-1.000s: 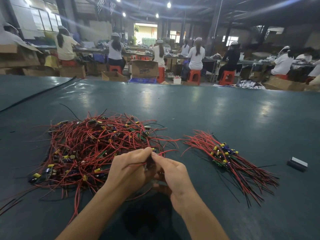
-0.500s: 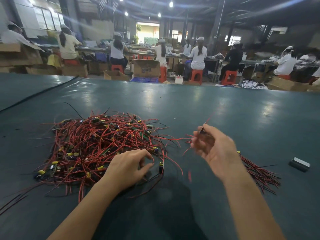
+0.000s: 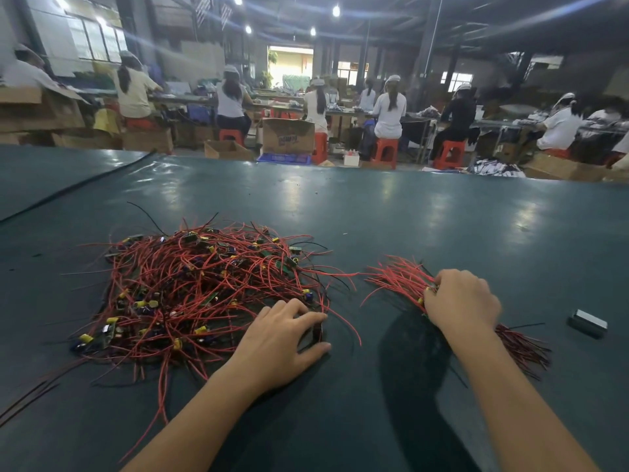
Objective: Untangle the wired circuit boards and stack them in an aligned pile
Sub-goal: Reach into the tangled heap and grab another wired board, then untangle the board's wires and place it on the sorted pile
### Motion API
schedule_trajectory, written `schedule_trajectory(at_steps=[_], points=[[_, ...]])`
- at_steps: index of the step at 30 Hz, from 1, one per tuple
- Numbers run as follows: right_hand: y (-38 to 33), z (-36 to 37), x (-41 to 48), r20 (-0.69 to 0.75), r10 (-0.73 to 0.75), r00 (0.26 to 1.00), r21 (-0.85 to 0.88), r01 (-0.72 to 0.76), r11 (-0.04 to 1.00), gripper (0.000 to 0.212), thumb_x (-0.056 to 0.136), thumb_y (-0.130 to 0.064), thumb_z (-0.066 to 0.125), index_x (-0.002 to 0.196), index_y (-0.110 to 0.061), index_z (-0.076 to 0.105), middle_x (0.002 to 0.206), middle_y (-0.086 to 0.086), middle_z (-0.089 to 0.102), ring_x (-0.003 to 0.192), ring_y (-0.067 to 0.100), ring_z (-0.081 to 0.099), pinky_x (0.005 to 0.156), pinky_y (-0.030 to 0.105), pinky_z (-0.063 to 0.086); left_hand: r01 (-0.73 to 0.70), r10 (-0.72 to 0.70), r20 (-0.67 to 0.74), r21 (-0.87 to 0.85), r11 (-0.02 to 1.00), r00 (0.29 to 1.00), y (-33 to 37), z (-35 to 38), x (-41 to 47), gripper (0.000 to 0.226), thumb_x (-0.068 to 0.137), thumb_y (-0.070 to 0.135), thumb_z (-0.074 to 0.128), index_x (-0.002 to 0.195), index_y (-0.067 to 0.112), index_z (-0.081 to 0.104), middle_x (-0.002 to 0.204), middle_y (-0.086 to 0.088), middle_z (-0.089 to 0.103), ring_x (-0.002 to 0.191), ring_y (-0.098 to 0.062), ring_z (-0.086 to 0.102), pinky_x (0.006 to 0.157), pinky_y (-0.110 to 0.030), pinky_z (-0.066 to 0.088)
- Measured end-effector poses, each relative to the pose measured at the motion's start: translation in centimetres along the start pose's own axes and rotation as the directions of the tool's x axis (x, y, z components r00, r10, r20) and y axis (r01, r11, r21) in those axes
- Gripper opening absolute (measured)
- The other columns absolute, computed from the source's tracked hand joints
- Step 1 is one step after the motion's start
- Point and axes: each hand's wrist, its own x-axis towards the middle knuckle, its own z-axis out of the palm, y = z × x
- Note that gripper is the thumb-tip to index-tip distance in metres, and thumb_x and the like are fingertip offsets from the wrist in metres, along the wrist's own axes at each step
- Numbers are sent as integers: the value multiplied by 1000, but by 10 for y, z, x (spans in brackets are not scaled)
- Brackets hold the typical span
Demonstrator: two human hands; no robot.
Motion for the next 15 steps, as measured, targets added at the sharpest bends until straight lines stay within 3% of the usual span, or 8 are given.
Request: schedule_trajectory(at_steps=[4,7,9,12,15], points=[[-10,3,-12,-120,-38,992,57,45,997,34,91,-39,62,122,-23,61,120,6,60,115,30,53,93,38,41,3,-6,-52,-52,999,999,2,-4,-1,44,87,64,52,117,33,58,114,15,58,105,-9,50,93,-28,36],[-26,3,-29,-187,-87,979,274,137,952,34,91,-40,61,120,-23,65,115,6,64,108,30,58,89,38,43,-46,33,-160,-77,996,987,9,-8,0,25,88,40,63,109,26,66,105,10,67,99,-14,59,89,-29,39],[-38,4,-42,-172,-81,982,499,158,852,23,90,-42,61,98,-23,72,97,1,70,95,28,63,77,33,45,-72,43,-313,-82,994,949,14,-12,1,19,83,23,68,102,19,71,95,5,70,88,-21,64,81,-36,46],[-56,3,-64,-70,-137,988,750,143,646,48,90,-52,60,59,-15,62,56,-5,61,64,21,59,60,31,43,-130,55,-529,-105,986,847,21,-19,2,17,82,17,67,98,15,72,93,5,71,83,-19,66,76,-37,46],[-70,0,-85,7,-224,974,916,84,393,58,89,-55,61,62,-4,67,58,10,65,54,23,56,58,38,47,-242,167,-637,-32,970,753,25,-23,1,17,85,16,70,101,14,71,100,6,73,88,-14,68,76,-35,48]])
